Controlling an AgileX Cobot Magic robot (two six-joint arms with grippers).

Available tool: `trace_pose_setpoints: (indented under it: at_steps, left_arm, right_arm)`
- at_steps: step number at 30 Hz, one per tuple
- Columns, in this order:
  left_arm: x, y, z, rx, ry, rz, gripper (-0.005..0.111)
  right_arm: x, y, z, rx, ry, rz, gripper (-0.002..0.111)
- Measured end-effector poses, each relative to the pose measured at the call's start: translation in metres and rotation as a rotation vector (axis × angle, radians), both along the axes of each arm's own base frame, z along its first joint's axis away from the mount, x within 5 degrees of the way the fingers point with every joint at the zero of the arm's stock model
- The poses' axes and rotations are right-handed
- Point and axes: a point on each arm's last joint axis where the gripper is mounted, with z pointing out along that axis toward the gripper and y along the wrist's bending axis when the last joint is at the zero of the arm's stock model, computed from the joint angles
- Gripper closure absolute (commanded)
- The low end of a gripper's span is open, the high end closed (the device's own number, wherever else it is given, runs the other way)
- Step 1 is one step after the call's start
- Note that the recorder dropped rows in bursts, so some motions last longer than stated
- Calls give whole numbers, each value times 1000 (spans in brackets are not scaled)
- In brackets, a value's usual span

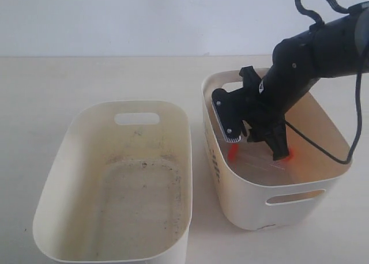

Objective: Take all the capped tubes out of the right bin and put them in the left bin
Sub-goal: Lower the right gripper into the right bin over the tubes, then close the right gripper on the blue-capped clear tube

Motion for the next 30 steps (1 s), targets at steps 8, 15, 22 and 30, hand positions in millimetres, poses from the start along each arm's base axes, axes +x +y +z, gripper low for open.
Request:
trace_pose_setpoints:
  at_steps: [8,15,22,30]
  left_arm:
    - [0,0,0,0,0,0,103]
    - [0,0,0,0,0,0,103]
    - [0,0,0,0,0,0,103]
    - [0,0,0,0,0,0,103]
  right_arm:
    - [3,-2,-4,-32,-17,-6,58]
    - [7,-1,-12,-26,-18,-19,58]
    - [10,0,-20,-30,-18,-12,58]
    - [7,1,-21,-51,13,-17,108]
